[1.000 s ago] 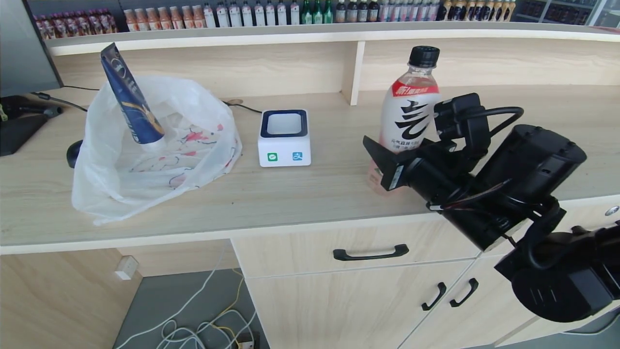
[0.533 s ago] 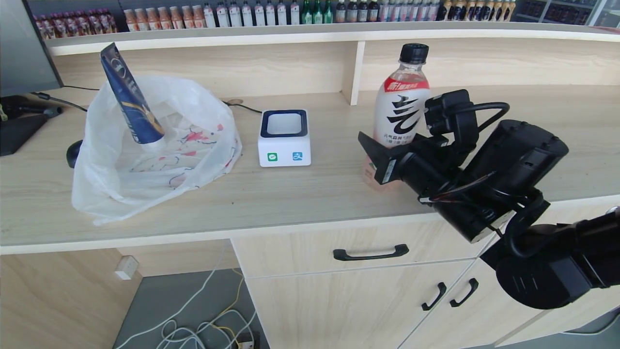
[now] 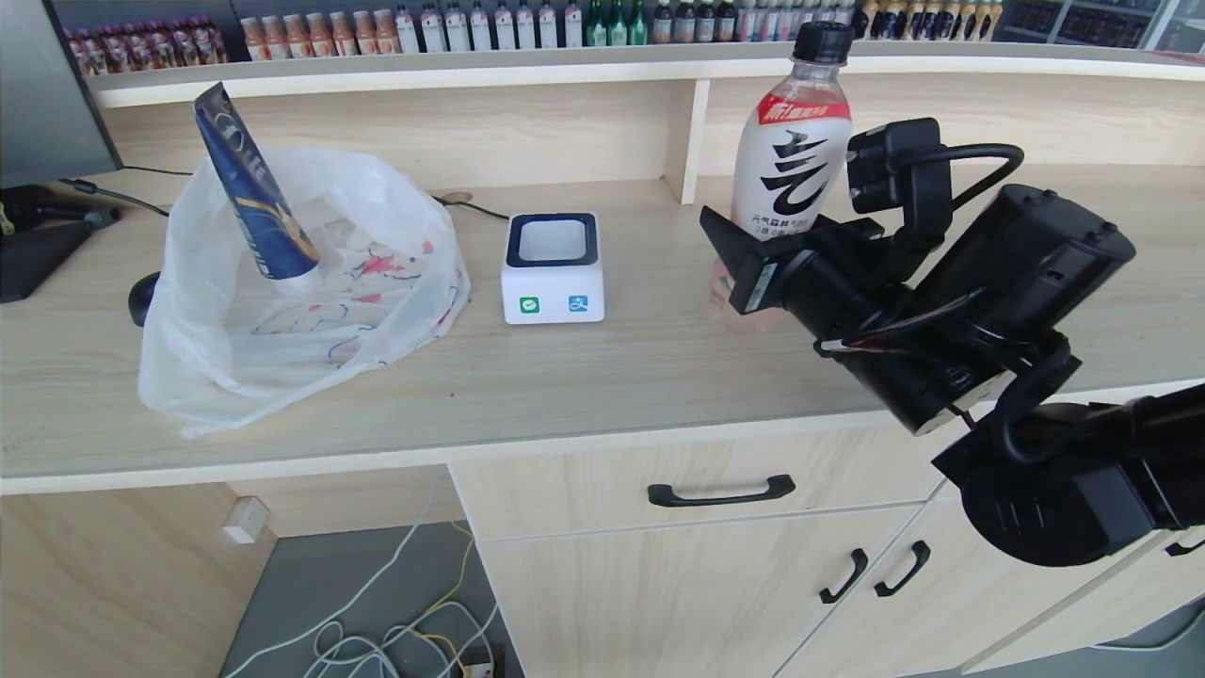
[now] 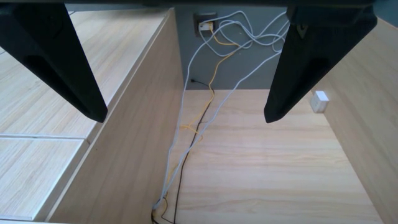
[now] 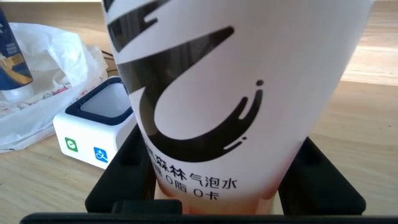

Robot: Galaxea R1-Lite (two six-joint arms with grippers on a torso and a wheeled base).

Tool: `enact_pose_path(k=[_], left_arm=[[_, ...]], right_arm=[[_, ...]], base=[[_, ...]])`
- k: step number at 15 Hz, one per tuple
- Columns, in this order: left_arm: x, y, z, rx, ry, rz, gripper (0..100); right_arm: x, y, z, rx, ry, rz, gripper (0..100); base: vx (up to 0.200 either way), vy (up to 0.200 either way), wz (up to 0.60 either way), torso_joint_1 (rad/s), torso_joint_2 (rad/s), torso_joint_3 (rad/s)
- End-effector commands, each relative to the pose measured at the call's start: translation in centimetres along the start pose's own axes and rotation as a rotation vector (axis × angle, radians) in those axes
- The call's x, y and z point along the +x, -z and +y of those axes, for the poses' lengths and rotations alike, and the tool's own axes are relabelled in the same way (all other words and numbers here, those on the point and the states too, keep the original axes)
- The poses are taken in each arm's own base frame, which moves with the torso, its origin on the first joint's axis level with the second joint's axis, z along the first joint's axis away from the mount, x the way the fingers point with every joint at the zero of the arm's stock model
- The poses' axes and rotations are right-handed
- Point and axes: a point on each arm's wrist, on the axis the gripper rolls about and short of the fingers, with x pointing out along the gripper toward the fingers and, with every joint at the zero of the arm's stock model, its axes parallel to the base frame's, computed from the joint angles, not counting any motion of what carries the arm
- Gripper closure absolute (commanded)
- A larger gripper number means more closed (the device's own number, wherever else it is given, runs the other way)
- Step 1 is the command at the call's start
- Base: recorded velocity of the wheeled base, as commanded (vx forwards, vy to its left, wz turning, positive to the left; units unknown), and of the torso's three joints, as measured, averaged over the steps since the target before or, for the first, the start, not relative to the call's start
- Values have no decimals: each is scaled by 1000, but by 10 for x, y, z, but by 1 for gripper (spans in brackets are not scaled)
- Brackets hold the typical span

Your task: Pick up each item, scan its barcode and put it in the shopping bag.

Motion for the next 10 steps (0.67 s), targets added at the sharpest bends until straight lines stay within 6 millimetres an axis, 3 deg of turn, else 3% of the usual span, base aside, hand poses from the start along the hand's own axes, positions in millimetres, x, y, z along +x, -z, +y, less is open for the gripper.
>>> enact_pose_path(k=[1, 3, 10], left_arm=[[0, 0, 0, -1, 0, 0, 0], [0, 0, 0, -1, 0, 0, 0], [0, 0, 0, -1, -2, 2, 0]], right_arm=[[1, -2, 0, 1, 2, -8, 100], [1, -2, 0, 1, 2, -8, 100], [1, -2, 0, 3, 4, -12, 100]], base=[[0, 0, 0, 0, 0, 0], [0, 0, 0, 0, 0, 0], [0, 200, 0, 2, 4, 1]])
